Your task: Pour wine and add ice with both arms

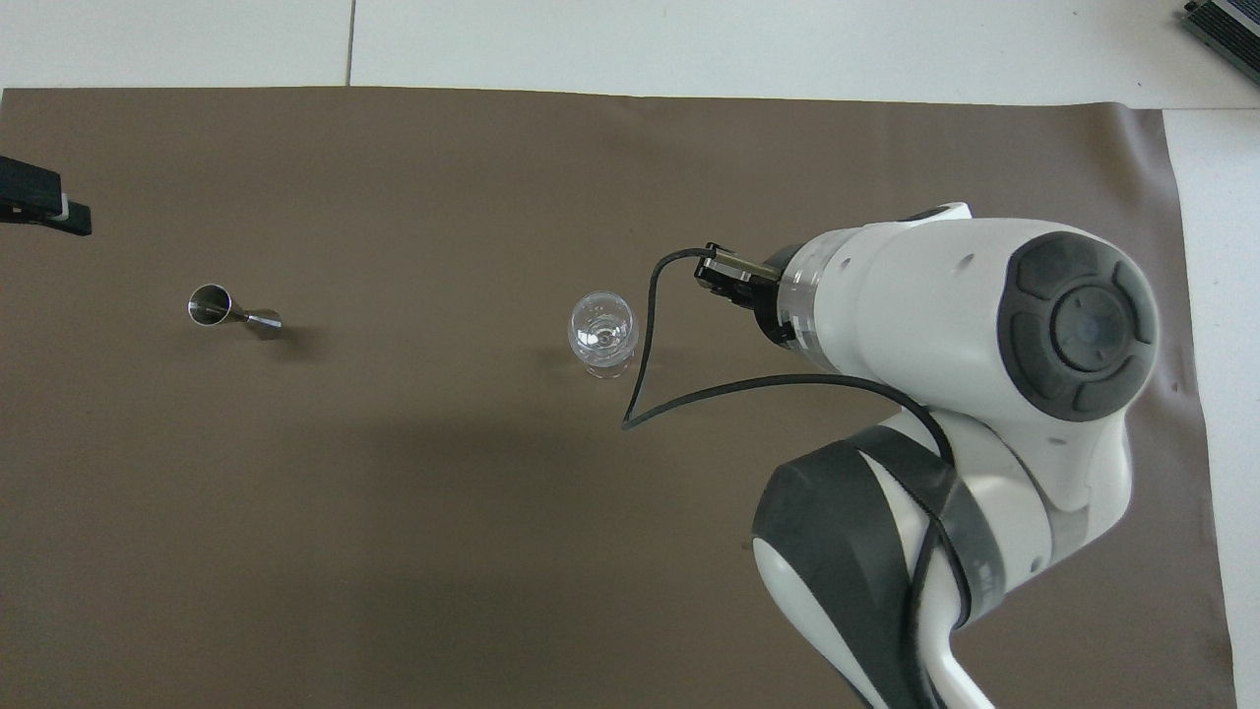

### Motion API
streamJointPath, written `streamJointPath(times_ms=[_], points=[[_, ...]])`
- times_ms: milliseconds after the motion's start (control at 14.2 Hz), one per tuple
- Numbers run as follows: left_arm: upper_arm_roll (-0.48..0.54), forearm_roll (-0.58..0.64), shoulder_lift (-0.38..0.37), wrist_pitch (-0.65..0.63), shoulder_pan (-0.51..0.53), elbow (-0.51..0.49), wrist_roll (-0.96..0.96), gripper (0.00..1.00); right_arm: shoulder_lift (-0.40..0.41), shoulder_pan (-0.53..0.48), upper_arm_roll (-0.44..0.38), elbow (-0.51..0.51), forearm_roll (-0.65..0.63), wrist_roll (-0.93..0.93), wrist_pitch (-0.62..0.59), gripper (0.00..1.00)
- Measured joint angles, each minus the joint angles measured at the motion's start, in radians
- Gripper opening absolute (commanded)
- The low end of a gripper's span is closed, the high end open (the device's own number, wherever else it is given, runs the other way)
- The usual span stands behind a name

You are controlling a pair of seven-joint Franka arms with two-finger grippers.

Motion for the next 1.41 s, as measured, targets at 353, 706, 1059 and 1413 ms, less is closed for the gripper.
streamJointPath(times_ms=[353,706,1059,1413], points=[[-0.001,0.044,-0.086,-0.130,-0.001,0.000,0.082,1.00,0.096,0.088,0.001,0.072,0.000,0.137,0.075,0.00],[-0.017,0.052,-0.135,-0.131,-0.009,-0.113,0.102,1.00,0.135,0.119,0.001,0.072,-0.001,0.148,0.098,0.00],[-0.022,0.105,-0.153,-0.120,-0.043,-0.171,0.115,1.00,0.187,0.151,0.001,0.071,-0.063,0.216,0.146,0.00],[-0.025,0.108,-0.159,-0.093,-0.044,-0.182,0.126,1.00,0.209,0.151,-0.001,0.071,-0.074,0.219,0.150,0.00]])
